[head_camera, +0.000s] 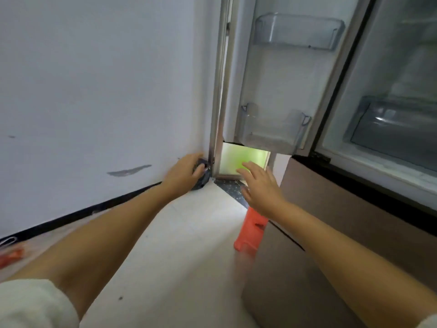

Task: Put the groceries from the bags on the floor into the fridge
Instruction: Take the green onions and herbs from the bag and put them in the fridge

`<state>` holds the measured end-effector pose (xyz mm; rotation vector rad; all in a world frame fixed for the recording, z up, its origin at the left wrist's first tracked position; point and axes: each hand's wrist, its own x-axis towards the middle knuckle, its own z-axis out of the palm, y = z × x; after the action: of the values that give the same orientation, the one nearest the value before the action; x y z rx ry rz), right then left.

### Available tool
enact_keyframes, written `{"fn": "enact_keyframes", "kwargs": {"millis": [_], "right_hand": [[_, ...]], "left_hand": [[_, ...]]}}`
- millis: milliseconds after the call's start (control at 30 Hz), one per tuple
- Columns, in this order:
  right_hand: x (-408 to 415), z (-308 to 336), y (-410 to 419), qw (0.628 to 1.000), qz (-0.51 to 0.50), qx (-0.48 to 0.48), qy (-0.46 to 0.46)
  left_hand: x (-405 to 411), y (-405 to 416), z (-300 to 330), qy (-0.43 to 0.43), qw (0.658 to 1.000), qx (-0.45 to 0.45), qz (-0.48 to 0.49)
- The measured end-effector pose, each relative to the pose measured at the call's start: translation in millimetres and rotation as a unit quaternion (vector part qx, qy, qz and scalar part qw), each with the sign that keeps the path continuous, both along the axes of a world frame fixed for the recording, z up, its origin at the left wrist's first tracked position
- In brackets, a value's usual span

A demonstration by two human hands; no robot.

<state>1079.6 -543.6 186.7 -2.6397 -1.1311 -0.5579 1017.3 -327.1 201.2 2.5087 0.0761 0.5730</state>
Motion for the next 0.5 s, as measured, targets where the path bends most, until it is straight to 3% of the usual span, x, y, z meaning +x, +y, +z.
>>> {"fn": "enact_keyframes", "kwargs": {"millis": [167,267,333,500], "right_hand": [[-59.5,-88.9,32.5,0.98,0.046,-0.146,0.13],[-109.0,-129.2,67.3,0.929,0.088,-0.277,0.228],[-142.8,-151.3,93.7,0.901,0.123,-0.336,0.245],[-221.1,-183.7,166.1,0.878,0.19,-0.37,0.235]], "left_hand": [[-129.4,26.4,-110.4,0.123,0.985,-0.006,0.123],[-220.2,45.3,-158.3,0.208,0.961,0.001,0.182],[-279.1,60.6,-182.6,0.257,0.939,-0.013,0.23],[-400.2,104.5,-213.7,0.311,0.889,-0.039,0.333]]}}
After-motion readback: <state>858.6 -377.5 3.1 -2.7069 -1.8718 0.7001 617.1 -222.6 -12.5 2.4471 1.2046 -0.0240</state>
